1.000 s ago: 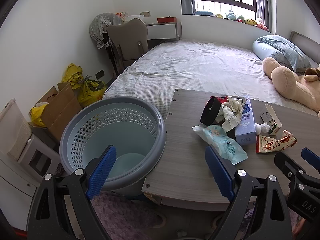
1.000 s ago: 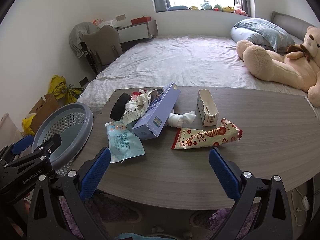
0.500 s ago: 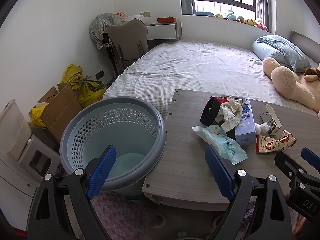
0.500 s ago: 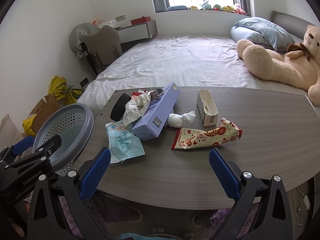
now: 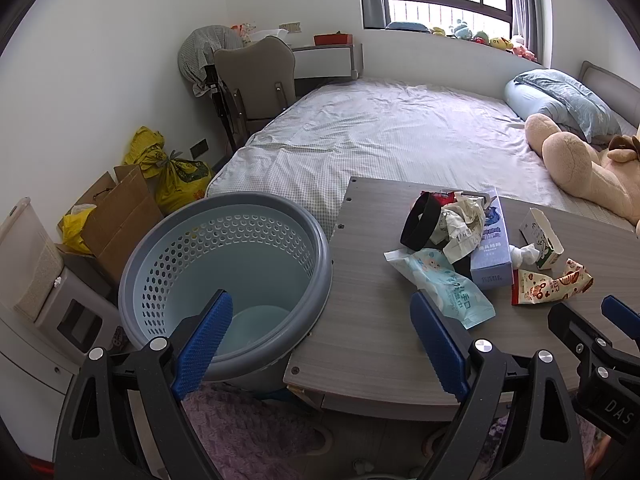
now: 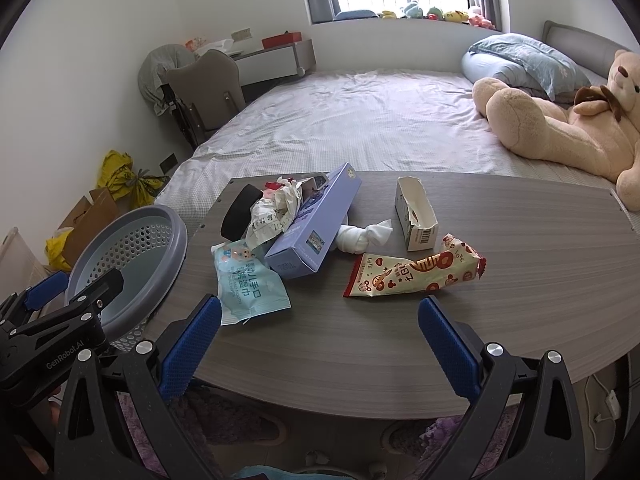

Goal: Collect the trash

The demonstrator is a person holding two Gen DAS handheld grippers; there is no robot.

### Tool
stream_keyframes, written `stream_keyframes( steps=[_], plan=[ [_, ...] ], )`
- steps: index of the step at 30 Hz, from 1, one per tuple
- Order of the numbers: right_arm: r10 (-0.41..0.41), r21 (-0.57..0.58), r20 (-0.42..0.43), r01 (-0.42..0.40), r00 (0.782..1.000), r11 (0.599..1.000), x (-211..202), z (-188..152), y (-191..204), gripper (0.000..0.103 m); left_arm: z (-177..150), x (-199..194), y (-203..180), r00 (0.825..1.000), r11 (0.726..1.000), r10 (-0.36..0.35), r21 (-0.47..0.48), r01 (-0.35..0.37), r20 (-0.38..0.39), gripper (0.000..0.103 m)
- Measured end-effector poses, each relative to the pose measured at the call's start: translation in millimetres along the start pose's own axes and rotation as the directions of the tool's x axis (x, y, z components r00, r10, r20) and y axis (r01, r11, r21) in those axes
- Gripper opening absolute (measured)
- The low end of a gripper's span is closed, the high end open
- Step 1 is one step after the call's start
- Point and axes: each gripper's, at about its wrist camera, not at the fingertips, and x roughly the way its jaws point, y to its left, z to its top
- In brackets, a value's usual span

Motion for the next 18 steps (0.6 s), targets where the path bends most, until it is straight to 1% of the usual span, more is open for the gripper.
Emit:
stream_keyframes(
  steps=[12,18],
  plan=[
    [-0.001,0.001,-0.002,0.001,1.0,1.0,0.4,-0.2,-0.4,0.097,-1.4,-0.1,-2.3,1.0,1.0,-0.001,0.002,0.001,-0.002,0.086],
    [-0.016,0.023,-0.016,0.017,1.0,1.0,10.0,-4.4,-13.3,0.097,-6.4,9.4,-3.3,1.0,1.0,0.0,-0.001,0.0,-0.022,0.086]
  ],
)
